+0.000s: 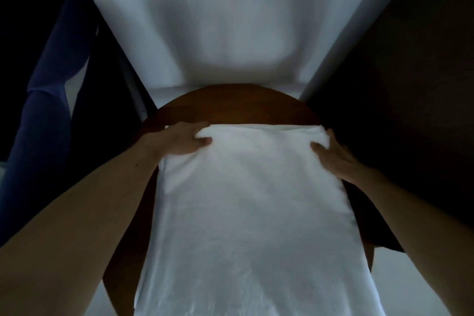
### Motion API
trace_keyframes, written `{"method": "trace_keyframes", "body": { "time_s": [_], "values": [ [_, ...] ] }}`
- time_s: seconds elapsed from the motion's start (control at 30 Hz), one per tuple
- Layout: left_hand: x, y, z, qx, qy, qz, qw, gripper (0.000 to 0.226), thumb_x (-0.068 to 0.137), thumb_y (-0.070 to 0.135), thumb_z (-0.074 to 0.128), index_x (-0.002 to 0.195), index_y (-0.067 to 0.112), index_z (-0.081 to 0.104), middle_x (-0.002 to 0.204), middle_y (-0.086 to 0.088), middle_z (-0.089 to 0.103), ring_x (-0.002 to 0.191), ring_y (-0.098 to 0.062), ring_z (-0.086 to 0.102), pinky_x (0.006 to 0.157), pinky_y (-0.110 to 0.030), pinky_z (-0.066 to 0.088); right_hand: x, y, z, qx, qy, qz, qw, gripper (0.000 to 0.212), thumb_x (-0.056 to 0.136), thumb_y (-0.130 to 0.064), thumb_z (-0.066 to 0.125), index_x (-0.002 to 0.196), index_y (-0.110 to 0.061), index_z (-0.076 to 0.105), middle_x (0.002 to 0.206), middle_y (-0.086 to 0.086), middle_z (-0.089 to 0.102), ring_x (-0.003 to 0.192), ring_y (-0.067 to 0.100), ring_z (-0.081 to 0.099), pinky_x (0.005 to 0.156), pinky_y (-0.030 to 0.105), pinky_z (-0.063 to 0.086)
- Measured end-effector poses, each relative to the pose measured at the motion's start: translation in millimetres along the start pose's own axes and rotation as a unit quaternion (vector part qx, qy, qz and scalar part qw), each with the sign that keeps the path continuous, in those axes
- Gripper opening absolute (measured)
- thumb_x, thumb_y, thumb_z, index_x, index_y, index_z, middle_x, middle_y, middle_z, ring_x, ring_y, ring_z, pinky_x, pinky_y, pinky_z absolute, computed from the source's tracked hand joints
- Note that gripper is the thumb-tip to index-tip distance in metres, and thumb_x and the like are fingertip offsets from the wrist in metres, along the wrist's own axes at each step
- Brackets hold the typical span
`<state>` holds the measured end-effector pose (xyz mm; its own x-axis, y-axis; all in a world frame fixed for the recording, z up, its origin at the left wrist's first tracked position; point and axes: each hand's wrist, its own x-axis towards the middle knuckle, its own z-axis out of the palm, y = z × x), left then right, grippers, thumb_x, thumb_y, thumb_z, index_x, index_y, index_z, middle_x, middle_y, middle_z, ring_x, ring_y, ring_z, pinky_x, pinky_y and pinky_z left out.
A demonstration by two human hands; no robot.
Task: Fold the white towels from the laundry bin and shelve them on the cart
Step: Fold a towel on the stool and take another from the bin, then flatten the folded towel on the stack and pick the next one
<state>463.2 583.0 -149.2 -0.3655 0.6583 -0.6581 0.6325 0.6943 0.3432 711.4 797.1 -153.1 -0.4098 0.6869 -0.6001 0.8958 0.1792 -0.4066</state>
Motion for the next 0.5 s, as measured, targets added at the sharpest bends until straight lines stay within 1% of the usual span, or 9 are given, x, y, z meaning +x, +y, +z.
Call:
{"method": "trace_keyframes", "body": {
  "time_s": [0.13,0.17,0.23,0.27,0.3,0.33,0.4,0.43,0.5],
  "values": [
    [2,-5,5,-0.085,0.036,-0.004,0.996,0.059,0.097,0.043,0.040,0.149,0.019,0.023,0.153,-0.009,0.028,0.140,-0.028,0.027,0.111,-0.032,0.023,7,0,3,0.042,0.023,0.018,0.999,0.069,0.097,-0.044,0.038,0.151,-0.023,0.000,0.154,0.016,0.018,0.138,0.037,0.025,0.112,0.048,0.025],
    [3,-7,5,-0.106,0.051,-0.008,0.993,0.055,0.098,0.042,0.041,0.146,0.019,0.029,0.148,-0.010,0.035,0.137,-0.029,0.031,0.107,-0.032,0.028,9,-2,4,0.052,0.031,0.017,0.998,0.069,0.097,-0.043,0.039,0.151,-0.022,0.002,0.153,0.016,0.020,0.137,0.037,0.027,0.111,0.048,0.027],
    [7,-9,8,-0.141,0.098,-0.010,0.985,0.041,0.098,0.040,0.040,0.132,0.016,0.044,0.123,-0.011,0.052,0.123,-0.033,0.046,0.090,-0.029,0.037,11,-8,8,0.048,0.054,0.015,0.997,0.066,0.098,-0.040,0.039,0.150,-0.017,0.005,0.150,0.018,0.026,0.133,0.038,0.033,0.105,0.046,0.031],
    [7,-8,11,-0.140,0.120,-0.013,0.983,0.037,0.099,0.040,0.039,0.127,0.015,0.046,0.117,-0.012,0.054,0.117,-0.034,0.050,0.085,-0.029,0.038,10,-11,11,0.039,0.065,0.018,0.997,0.065,0.098,-0.040,0.039,0.149,-0.015,0.007,0.148,0.019,0.028,0.131,0.039,0.036,0.103,0.045,0.033],
    [7,-5,15,-0.113,0.134,-0.019,0.984,0.037,0.100,0.039,0.037,0.128,0.016,0.044,0.121,-0.014,0.054,0.116,-0.035,0.049,0.087,-0.032,0.038,7,-14,15,0.031,0.070,0.019,0.997,0.065,0.098,-0.038,0.041,0.148,-0.012,0.008,0.147,0.020,0.030,0.129,0.039,0.038,0.102,0.044,0.035],
    [6,-3,21,-0.060,0.144,-0.032,0.987,0.039,0.101,0.038,0.033,0.133,0.018,0.040,0.130,-0.015,0.050,0.121,-0.035,0.045,0.094,-0.036,0.037,4,-17,19,0.026,0.070,0.017,0.997,0.066,0.097,-0.035,0.045,0.147,-0.011,0.009,0.146,0.021,0.031,0.128,0.039,0.039,0.101,0.043,0.036],
    [-1,4,31,0.061,0.177,-0.057,0.981,0.043,0.103,0.035,0.027,0.145,0.028,0.027,0.148,-0.008,0.033,0.136,-0.034,0.028,0.109,-0.050,0.025,-4,-25,25,0.013,0.069,0.003,0.998,0.074,0.093,-0.026,0.055,0.147,-0.011,0.006,0.148,0.020,0.028,0.131,0.038,0.036,0.103,0.041,0.035],
    [-5,8,34,0.100,0.193,-0.052,0.975,0.046,0.103,0.033,0.027,0.148,0.031,0.020,0.154,-0.003,0.024,0.141,-0.031,0.018,0.112,-0.054,0.017,-8,-27,26,-0.006,0.079,-0.008,0.997,0.081,0.091,-0.023,0.059,0.148,-0.014,0.003,0.151,0.018,0.022,0.135,0.038,0.030,0.106,0.042,0.032],
    [-15,16,36,0.137,0.207,-0.021,0.968,0.050,0.102,0.031,0.028,0.149,0.036,0.011,0.158,0.003,0.011,0.145,-0.027,0.005,0.114,-0.055,0.009,-17,-35,22,-0.088,0.106,-0.044,0.989,0.088,0.087,-0.023,0.063,0.150,-0.018,0.001,0.156,0.013,0.011,0.141,0.035,0.018,0.113,0.045,0.024]
  ]
}}
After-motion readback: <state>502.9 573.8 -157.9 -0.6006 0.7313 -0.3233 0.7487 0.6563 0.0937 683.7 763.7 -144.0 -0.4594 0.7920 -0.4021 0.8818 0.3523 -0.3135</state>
